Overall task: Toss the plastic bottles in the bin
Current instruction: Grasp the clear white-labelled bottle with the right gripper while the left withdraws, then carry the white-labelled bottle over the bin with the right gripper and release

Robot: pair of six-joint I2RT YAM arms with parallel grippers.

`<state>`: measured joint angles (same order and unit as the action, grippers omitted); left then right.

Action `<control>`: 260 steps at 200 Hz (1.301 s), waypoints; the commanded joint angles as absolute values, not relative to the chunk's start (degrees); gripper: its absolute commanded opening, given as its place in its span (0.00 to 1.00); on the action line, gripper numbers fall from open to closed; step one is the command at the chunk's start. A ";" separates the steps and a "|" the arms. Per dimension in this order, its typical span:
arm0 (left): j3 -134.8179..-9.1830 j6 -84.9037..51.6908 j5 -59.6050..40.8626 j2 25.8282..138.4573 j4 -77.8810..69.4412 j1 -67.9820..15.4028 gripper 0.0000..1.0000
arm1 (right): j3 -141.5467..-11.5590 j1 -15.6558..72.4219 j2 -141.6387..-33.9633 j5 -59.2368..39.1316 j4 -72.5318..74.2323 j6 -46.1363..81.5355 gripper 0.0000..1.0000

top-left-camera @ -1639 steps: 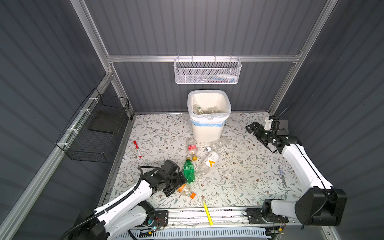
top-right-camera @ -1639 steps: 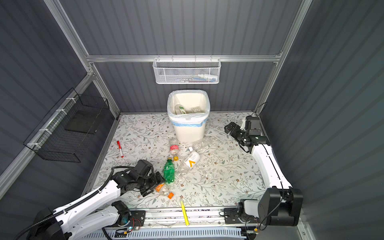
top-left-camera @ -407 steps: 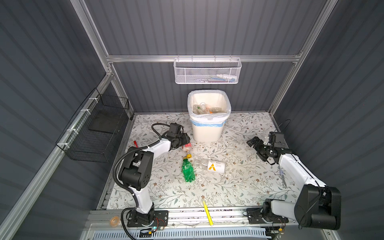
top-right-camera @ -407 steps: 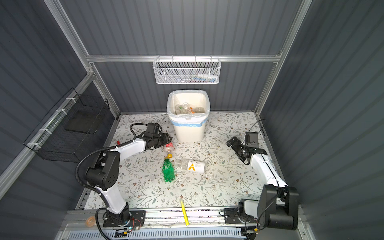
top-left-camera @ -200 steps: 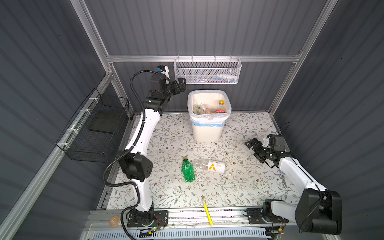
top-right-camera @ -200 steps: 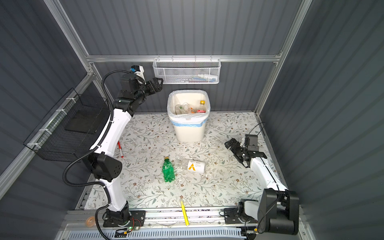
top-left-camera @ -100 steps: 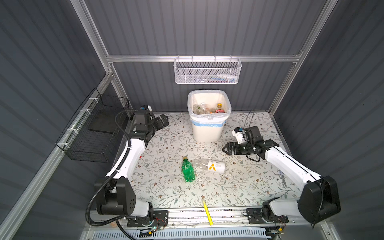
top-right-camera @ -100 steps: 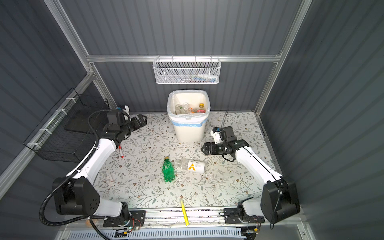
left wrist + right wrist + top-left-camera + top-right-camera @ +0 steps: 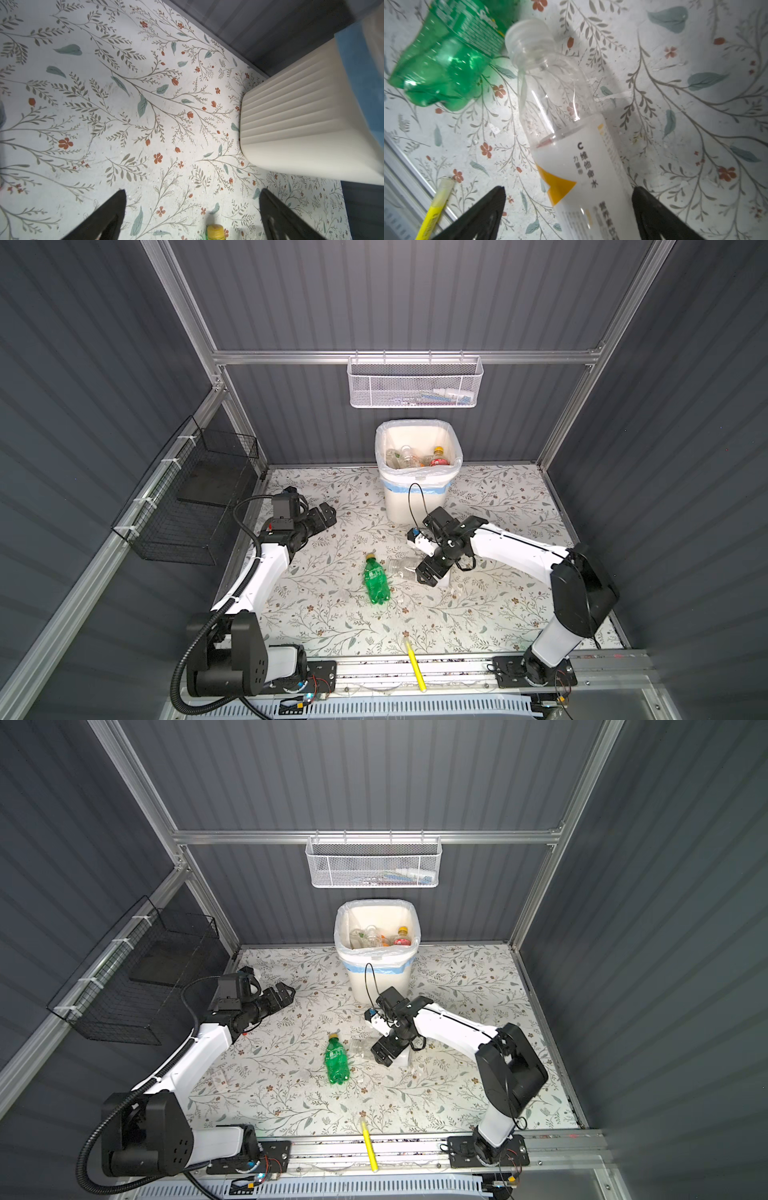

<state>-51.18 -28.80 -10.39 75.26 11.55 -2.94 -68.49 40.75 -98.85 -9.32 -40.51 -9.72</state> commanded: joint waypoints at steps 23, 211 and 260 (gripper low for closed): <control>-48.89 -29.20 -11.59 73.85 11.43 -2.72 0.99 | -70.87 43.80 -104.00 -3.11 -39.46 -11.44 0.95; -47.77 -29.47 -16.09 79.80 8.86 -3.14 0.96 | -36.44 9.91 -69.22 -10.14 -17.71 29.00 0.63; -42.10 -33.20 -9.45 73.90 12.18 -12.86 0.94 | -56.10 6.33 -70.54 -11.56 -29.04 26.00 0.64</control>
